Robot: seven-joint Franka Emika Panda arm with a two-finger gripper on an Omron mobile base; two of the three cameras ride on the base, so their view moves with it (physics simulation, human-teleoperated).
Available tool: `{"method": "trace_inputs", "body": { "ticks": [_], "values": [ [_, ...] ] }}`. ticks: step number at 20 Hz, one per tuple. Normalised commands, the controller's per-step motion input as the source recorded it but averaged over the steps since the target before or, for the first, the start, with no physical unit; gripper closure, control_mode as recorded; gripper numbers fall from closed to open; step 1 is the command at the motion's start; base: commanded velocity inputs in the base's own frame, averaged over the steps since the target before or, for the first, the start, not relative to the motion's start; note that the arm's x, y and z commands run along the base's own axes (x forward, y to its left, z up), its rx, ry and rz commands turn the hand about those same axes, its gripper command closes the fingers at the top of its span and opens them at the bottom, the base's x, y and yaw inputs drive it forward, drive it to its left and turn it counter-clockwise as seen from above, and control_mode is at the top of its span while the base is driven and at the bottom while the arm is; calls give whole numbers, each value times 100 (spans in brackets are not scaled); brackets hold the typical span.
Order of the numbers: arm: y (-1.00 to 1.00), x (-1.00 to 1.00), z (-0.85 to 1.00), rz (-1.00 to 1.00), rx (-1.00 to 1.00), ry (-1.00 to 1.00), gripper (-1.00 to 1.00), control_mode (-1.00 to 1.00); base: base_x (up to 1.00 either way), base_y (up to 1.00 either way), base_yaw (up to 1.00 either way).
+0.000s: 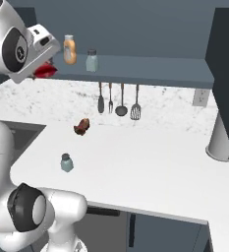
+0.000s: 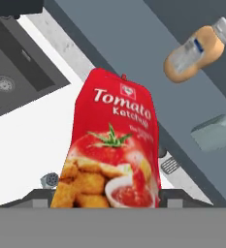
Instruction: Put the shaker and condiment bottle from the counter next to their counterparts in the cabinet.
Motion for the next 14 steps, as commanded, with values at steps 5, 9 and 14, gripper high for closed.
{"method": "trace_inputs", "body": {
  "ticks": [5, 9, 14],
  "values": [
    [38, 47, 0, 3, -5, -11, 100, -100, 0, 0, 0],
    [3, 53, 0, 0, 0, -9, 100, -100, 0, 0, 0],
    [9, 46, 0, 1, 0, -7, 100, -100, 0, 0, 0]
  ]
}}
